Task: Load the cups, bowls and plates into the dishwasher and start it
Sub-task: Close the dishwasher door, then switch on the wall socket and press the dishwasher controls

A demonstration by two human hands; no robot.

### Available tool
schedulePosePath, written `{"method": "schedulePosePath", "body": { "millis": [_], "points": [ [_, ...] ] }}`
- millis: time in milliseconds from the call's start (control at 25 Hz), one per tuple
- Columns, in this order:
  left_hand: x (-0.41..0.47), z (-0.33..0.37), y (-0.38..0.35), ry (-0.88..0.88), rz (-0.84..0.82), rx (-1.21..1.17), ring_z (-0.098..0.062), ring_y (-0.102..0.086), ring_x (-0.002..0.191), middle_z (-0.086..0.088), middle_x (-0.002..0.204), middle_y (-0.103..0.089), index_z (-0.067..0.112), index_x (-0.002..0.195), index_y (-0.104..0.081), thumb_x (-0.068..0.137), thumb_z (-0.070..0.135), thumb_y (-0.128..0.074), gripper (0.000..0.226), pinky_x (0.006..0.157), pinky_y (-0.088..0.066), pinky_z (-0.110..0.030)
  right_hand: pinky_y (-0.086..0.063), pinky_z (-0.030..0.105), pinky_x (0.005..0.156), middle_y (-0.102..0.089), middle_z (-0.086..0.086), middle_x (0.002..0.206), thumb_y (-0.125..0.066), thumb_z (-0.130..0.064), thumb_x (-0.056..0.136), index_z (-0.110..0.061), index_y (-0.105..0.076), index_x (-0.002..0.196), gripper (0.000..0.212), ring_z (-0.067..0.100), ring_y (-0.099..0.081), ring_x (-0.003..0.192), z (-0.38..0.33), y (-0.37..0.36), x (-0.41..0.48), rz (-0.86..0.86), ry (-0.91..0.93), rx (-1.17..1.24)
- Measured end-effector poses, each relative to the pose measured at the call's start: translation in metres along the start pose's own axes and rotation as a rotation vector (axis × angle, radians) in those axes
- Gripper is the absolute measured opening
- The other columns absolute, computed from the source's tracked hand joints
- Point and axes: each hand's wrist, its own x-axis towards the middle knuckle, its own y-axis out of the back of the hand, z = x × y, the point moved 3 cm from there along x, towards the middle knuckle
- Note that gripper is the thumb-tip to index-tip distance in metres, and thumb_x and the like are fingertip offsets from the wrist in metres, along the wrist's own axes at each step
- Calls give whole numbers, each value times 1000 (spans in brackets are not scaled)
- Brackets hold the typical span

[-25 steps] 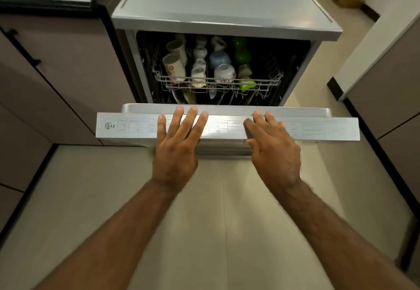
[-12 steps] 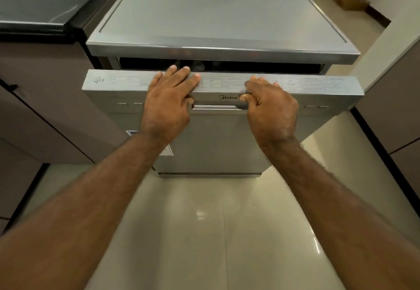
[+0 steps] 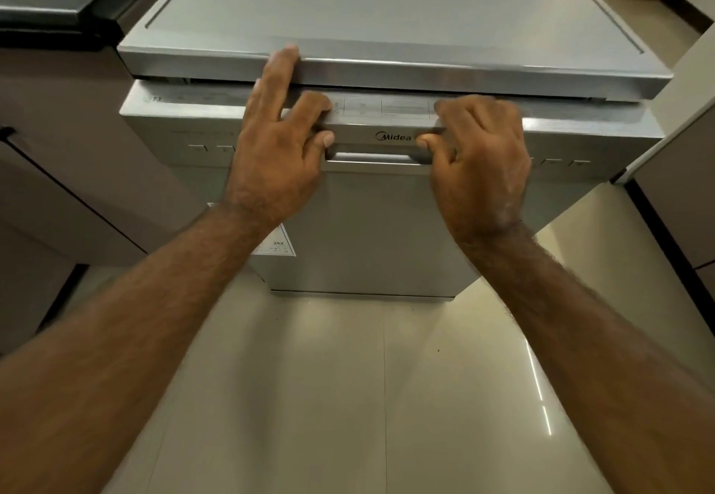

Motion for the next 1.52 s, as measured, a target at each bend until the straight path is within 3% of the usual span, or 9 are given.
{"method": "schedulePosePath", "body": {
  "millis": [160, 240, 320, 440, 640, 840, 1040, 1360, 1520],
  "points": [
    [9, -2, -7, 24, 40, 19, -33, -19, 154, -12, 162, -29, 10, 116, -59, 96, 32, -60, 30, 124, -19, -58, -43, 25, 79, -62, 8, 119, -71, -30, 89, -13, -66, 123, 39, 27, -54, 112, 6, -7, 10, 19, -1, -30],
    [12, -1, -7, 23, 85, 57, -30, -27, 151, -11, 155, -40, 10, 127, -56, 92, 35, -64, 44, 123, -17, -58, -50, 35, 94, -58, 11, 129, -68, -33, 89, -13, -61, 130, 45, 28, -51, 122, 7, -12, 15, -10, 41, -64],
    [18, 1, -7, 19, 96, 127, -28, -33, 146, -9, 150, -44, 12, 144, -47, 88, 42, -66, 66, 123, -17, -58, -37, 50, 113, -48, 14, 145, -64, -38, 90, -15, -53, 141, 57, 31, -42, 138, 11, -15, 21, -71, 77, -122],
    [29, 2, -10, 9, 110, 272, -28, -35, 141, -11, 147, -45, 11, 151, -41, 88, 48, -63, 76, 124, -17, -54, -13, 53, 125, -38, 11, 157, -60, -45, 91, -15, -36, 153, 73, 30, -29, 148, 19, -20, 36, -183, 46, -166],
    [36, 0, -13, 4, 208, 218, -30, -41, 128, -14, 134, -52, 11, 134, -55, 82, 42, -68, 62, 112, -37, -53, -17, 51, 124, -51, 8, 141, -63, -47, 89, -11, -44, 146, 70, 28, -43, 135, 23, -24, 42, -123, 34, -144],
    [39, 2, -18, 36, 253, 296, -36, -46, 129, -13, 133, -54, 13, 129, -58, 83, 43, -66, 55, 112, -36, -51, -33, 52, 116, -57, 9, 131, -70, -44, 84, -11, -54, 137, 65, 32, -50, 124, 21, -27, 45, -23, 19, -131],
    [37, 1, -21, 42, 274, 277, -37, -45, 131, -13, 133, -54, 12, 130, -58, 84, 40, -67, 55, 113, -34, -53, -28, 52, 119, -58, 9, 131, -69, -42, 85, -9, -54, 138, 64, 30, -50, 125, 21, -28, 42, 7, 29, -117],
    [39, 14, -10, 35, 174, 326, -34, -43, 127, -14, 133, -52, 9, 133, -53, 85, 39, -67, 58, 115, -34, -52, -16, 53, 123, -45, 9, 148, -64, -39, 88, -12, -42, 148, 70, 29, -37, 142, 11, -26, 40, -125, -4, -206],
    [34, 21, 3, 60, 17, 326, -33, -38, 140, -14, 148, -43, 9, 155, -31, 91, 51, -61, 82, 122, -25, -50, -15, 54, 123, -28, 15, 162, -68, -34, 88, -13, -33, 154, 78, 33, -21, 152, -9, -9, 35, -197, -24, -176]
  ]
}}
